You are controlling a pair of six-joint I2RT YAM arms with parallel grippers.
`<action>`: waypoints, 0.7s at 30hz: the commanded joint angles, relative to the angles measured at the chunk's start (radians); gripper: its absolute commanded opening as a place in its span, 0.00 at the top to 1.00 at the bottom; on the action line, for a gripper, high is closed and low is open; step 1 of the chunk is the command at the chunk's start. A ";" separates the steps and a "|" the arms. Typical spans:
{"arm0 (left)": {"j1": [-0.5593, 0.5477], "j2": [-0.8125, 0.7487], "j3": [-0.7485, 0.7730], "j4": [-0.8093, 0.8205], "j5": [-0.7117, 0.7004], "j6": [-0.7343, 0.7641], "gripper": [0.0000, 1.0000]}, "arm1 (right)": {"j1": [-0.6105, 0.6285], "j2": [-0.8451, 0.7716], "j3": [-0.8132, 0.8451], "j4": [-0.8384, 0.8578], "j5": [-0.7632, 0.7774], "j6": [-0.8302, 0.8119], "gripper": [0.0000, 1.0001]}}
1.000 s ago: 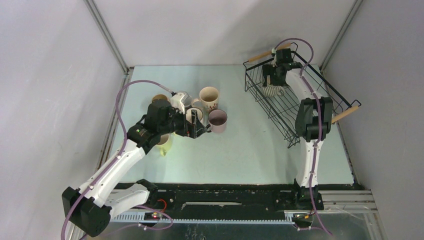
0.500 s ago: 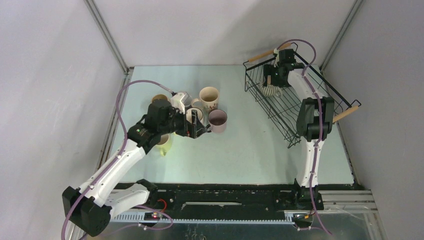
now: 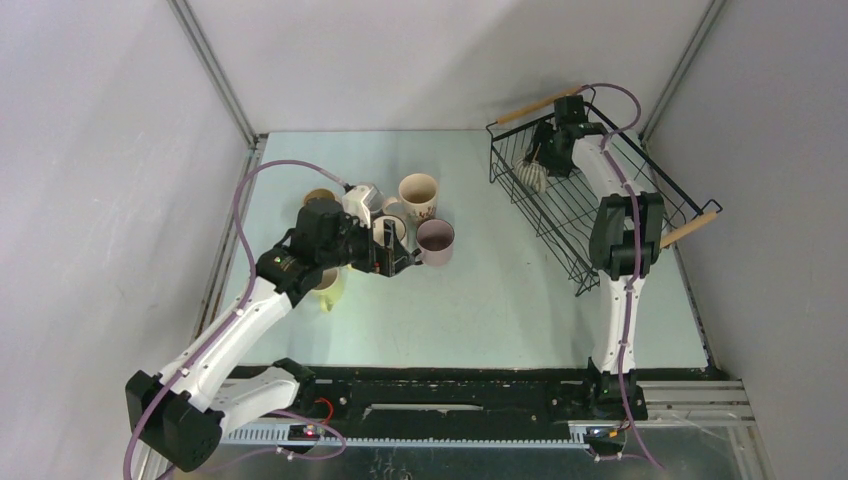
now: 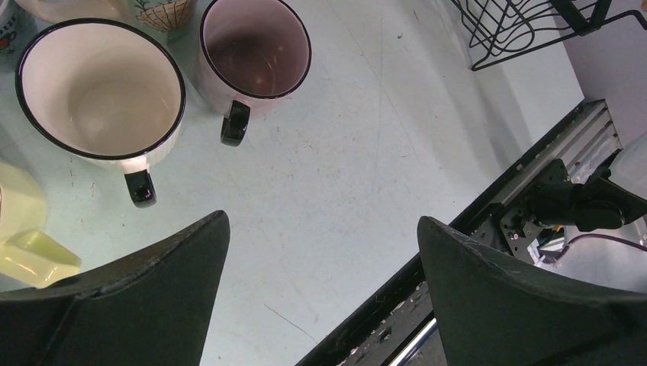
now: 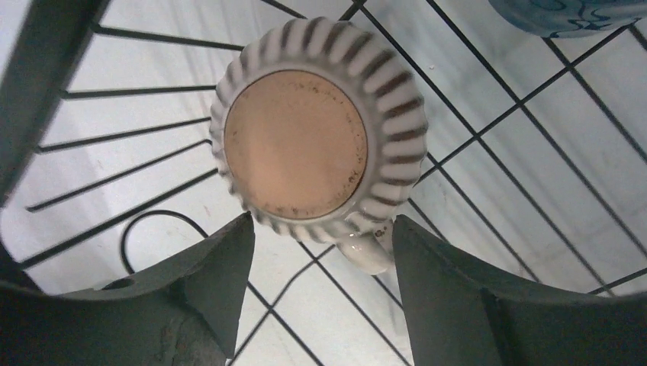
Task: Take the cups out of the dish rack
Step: Unload the cup from the dish rack.
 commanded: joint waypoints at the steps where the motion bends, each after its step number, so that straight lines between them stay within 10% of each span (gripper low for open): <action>1: -0.004 -0.002 -0.019 0.021 0.016 -0.008 0.00 | 0.027 0.018 0.066 0.016 0.025 0.136 0.26; 21: -0.004 -0.009 -0.019 0.021 0.029 -0.013 0.00 | 0.053 -0.083 -0.094 0.050 0.115 -0.148 0.15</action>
